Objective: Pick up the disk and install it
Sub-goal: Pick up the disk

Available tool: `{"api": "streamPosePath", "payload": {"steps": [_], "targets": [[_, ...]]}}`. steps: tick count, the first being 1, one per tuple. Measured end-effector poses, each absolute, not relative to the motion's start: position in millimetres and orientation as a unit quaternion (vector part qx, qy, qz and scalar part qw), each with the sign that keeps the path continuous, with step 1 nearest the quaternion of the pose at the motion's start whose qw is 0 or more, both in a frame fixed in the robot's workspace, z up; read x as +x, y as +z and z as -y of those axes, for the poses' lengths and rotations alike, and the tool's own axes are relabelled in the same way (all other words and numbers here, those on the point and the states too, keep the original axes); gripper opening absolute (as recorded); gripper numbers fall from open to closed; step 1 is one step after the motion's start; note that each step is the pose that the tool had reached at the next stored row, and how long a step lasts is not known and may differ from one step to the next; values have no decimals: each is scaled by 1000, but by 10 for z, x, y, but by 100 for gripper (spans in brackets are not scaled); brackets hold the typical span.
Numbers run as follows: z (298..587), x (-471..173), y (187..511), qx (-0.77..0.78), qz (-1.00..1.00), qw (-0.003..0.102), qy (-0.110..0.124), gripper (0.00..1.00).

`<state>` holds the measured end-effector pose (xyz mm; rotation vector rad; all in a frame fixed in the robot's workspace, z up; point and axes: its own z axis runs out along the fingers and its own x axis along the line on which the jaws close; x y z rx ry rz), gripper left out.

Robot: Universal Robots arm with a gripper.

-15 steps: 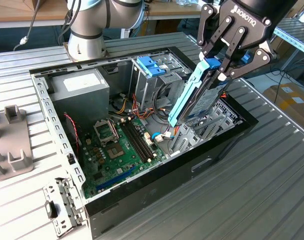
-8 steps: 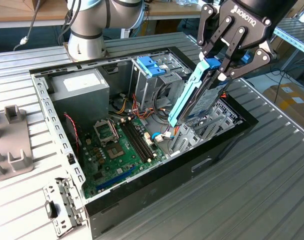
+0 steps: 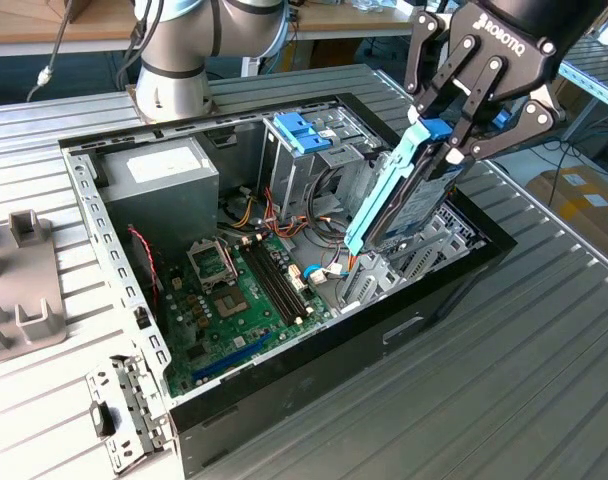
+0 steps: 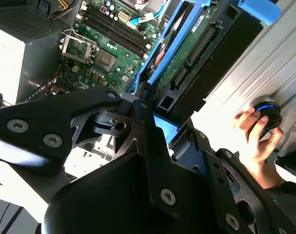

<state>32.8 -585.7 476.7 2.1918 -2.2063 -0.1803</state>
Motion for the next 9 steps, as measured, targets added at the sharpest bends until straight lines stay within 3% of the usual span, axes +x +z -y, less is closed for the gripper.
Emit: {"api": "streamPosePath", "payload": {"steps": [9], "targets": [[5915, 608, 4766, 704, 708, 13, -58, 37]]}}
